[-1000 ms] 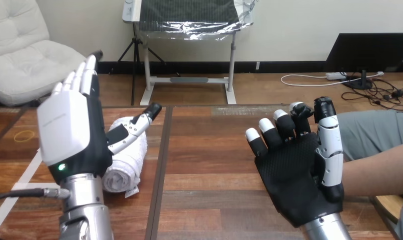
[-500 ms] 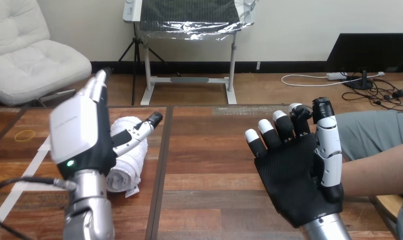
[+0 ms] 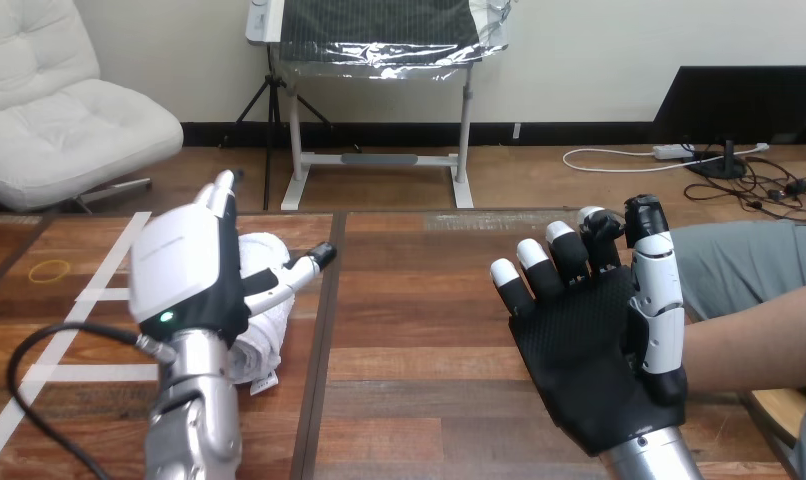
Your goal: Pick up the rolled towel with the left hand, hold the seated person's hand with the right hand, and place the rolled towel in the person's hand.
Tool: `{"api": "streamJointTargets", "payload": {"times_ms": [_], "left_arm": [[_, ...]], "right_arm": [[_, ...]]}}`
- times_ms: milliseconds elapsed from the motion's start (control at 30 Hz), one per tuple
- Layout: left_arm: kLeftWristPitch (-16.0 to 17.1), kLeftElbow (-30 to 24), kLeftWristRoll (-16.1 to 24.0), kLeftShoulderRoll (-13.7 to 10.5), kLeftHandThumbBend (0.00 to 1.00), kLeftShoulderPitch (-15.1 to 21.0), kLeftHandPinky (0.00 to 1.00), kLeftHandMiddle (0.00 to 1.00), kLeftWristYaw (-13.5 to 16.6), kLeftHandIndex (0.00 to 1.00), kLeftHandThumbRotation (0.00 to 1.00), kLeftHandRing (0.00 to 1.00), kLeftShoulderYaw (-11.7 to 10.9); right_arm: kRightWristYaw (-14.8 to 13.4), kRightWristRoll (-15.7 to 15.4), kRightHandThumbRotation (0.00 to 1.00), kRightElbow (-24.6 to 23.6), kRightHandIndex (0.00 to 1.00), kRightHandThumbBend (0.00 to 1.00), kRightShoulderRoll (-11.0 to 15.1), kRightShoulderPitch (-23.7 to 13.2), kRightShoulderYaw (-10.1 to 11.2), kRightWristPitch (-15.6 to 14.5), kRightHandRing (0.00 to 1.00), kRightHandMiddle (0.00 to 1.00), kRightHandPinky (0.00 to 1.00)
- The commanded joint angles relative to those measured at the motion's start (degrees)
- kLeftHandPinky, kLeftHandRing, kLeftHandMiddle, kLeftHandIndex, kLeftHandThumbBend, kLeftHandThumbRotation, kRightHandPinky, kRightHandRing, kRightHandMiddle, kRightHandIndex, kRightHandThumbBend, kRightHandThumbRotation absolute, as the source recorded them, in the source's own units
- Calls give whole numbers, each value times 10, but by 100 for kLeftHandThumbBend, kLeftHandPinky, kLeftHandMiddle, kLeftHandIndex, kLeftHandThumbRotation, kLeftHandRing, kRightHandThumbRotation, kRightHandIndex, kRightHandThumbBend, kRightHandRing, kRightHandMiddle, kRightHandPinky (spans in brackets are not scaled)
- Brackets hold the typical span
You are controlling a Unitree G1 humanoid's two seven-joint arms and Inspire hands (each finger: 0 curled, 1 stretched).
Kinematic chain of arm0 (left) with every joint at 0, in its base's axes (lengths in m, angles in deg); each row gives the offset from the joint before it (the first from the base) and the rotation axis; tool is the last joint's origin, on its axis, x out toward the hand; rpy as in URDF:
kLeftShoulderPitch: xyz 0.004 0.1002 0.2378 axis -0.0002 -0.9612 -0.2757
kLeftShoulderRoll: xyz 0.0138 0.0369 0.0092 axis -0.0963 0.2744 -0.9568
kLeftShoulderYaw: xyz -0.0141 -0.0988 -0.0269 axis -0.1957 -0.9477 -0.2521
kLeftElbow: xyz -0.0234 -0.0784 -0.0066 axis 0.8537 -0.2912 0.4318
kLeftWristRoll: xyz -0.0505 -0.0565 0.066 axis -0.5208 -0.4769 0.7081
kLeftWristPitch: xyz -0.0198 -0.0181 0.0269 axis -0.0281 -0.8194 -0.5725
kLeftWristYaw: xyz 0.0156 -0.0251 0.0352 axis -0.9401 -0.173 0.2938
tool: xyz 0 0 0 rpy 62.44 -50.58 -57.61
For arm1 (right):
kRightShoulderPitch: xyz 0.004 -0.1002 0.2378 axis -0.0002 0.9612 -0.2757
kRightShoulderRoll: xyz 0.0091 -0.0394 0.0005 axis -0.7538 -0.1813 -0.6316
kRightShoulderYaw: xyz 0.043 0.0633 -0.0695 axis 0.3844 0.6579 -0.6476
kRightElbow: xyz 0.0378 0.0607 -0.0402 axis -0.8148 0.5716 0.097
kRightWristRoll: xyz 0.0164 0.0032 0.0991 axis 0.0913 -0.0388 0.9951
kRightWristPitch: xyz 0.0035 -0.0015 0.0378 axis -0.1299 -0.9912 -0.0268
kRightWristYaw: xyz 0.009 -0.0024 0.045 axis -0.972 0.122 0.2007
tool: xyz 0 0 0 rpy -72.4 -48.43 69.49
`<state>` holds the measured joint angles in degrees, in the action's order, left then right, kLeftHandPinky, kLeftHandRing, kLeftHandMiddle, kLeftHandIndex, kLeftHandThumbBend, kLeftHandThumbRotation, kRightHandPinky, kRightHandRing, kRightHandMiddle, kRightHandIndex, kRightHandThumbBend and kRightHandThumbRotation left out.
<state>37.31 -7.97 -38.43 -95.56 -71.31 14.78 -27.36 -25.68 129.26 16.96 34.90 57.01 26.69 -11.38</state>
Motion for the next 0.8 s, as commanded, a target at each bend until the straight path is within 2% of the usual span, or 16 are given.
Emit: {"api": "streamJointTargets", "payload": {"times_ms": [0,200,400,767], "left_arm": [[-3,48,-26,-11,87,72,85,91,-16,93,75,87,3],[-4,99,-55,-16,87,102,87,91,-31,93,76,88,6],[-6,156,-73,-18,88,132,88,91,-27,93,74,88,12],[-2,266,-73,-20,89,186,88,93,8,93,71,88,36]], "right_arm": [[-3,9,29,-8,33,54,-28,45,-6,-2,22,31,14],[0,9,28,-6,33,54,-28,43,-4,-4,22,31,14],[0,9,29,-5,32,54,-29,41,-1,-4,22,31,14],[0,15,28,-1,33,55,-29,38,6,-6,22,31,14]]}}
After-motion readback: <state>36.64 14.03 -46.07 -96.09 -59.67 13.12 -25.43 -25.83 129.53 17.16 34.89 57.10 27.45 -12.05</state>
